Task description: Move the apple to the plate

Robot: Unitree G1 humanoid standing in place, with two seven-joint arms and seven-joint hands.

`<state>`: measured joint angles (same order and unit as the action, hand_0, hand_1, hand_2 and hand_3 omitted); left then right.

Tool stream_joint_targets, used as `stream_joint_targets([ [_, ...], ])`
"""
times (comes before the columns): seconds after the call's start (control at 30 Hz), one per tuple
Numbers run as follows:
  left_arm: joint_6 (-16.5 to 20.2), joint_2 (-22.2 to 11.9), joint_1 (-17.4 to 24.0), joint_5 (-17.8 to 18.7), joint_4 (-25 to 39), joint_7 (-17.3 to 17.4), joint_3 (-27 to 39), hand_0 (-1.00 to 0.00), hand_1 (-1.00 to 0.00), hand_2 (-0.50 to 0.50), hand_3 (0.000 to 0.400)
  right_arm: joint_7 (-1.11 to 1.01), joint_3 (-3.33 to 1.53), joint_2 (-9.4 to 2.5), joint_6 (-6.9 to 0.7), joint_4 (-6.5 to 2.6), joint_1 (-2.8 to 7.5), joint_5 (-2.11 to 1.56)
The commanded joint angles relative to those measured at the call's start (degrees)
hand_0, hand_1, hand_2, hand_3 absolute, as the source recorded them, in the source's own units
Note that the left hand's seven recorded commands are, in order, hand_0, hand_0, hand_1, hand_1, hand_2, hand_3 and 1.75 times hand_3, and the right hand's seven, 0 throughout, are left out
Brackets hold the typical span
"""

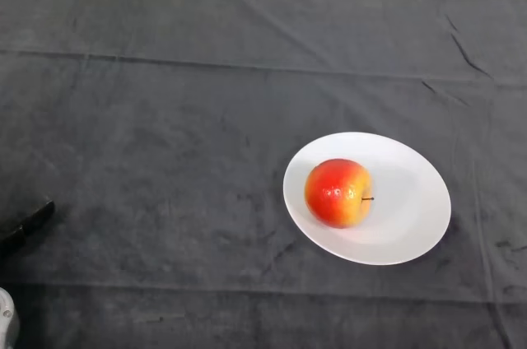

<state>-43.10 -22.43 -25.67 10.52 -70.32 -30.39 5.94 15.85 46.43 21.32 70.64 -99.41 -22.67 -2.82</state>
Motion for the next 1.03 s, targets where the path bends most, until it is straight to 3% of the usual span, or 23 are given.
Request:
stream_joint_targets([
  [0.03, -0.9, 0.9, 1.1, -1.6, -0.9, -0.3, 1.4, 0.00, 0.00, 0.00, 0.000, -0.11, 0.38, -7.43, -1.87, -3.80, 4.81, 1.24],
  [1.03, -0.9, 1.0, 1.2, -3.0, -0.8, -0.5, 2.4, 0.00, 0.00, 0.00, 0.000, -0.09, 0.40, -7.43, -1.87, -3.79, 4.82, 1.27],
])
